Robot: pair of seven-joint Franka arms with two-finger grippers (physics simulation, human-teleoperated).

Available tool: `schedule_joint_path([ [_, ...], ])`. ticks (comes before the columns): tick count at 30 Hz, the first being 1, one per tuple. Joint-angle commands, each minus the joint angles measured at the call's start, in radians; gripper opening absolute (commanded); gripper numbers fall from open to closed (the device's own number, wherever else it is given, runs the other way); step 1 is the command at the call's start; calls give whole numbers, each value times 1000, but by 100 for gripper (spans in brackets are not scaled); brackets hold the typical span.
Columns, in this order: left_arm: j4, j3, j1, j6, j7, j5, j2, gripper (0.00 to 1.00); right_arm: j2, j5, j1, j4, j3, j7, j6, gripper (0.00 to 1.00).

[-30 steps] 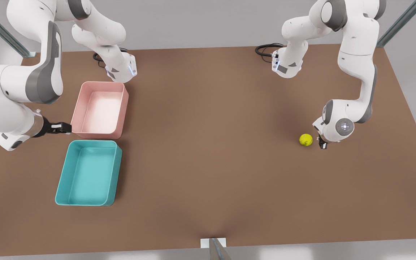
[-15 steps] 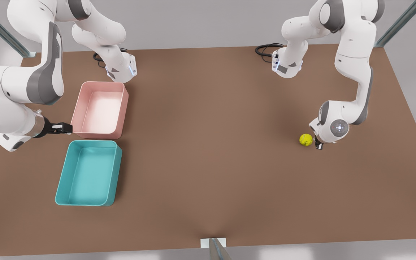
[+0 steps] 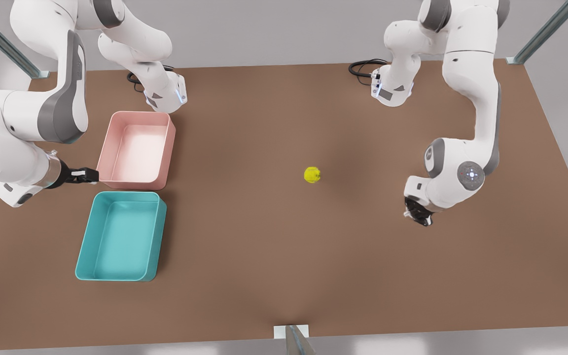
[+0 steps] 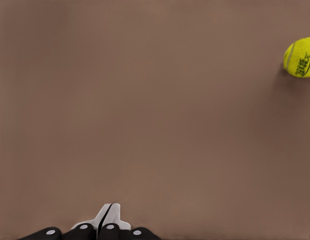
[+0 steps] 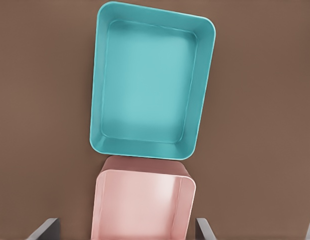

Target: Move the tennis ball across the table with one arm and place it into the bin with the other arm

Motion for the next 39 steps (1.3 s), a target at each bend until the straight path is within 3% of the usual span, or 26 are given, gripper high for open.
schedule_joint_path([
  [1, 90, -85, 53, -231, -1095, 9, -27, 21, -1, 0, 0, -1, 0, 2, 0, 100],
  [3, 238, -264, 159, -415, -1212, 127, -34, 21, -1, 0, 0, 1, 0, 2, 0, 100],
  [5, 330, -292, 167, -542, -1081, 155, -34, 21, -1, 0, 0, 1, 0, 2, 0, 100],
  [6, 356, -254, 175, -604, -953, 123, -74, 21, -1, 0, 2, 1, 0, 2, 0, 100],
  [7, 354, -239, 175, -595, -982, 118, -114, 99, -1, 0, 2, -1, 0, 2, 0, 100],
  [8, 347, -225, 175, -584, -969, 121, -123, 100, -1, 0, 2, 1, 1, 2, 0, 100],
  [10, 330, -200, 167, -616, -1309, 118, -166, 100, 3, 0, 2, -1, 1, -8, 0, 100],
  [12, 351, -190, 136, -676, -1569, 103, -163, 100, 128, 62, -14, 99, -3, -1, -32, 100],
  [14, 428, -185, 133, -774, -1560, 112, -143, 100, 186, 69, -15, 149, 0, 1, -32, 100],
  [16, 400, -82, 84, -789, -1367, 100, -183, 100, 188, 76, -15, 149, -2, 2, -32, 100],
  [21, 407, -85, 95, -845, -1367, 95, -154, 100, 191, 78, -14, 137, -2, -5, -29, 100],
  [25, 405, -84, 96, -848, -1341, 95, -153, 100, 227, 124, 9, 80, 33, 4, 111, 100],
  [27, 405, -84, 96, -861, -1342, 95, -153, 100, 238, 124, 146, 93, 38, 13, 124, 100],
  [32, 405, -84, 98, -875, -1342, 95, -153, 100, 395, 87, 521, 205, 49, 516, 203, 100],
  [34, 403, -84, 98, -877, -1342, 95, -153, 100, 428, -101, 736, 185, 43, 571, 233, 100],
  [37, 402, -84, 106, -877, -1342, 95, -151, 100, 416, -54, 792, 73, 49, 775, 397, 100],
  [39, 402, -84, 106, -877, -1342, 95, -148, 100, 386, -48, 789, -54, 49, 886, 612, 100],
])
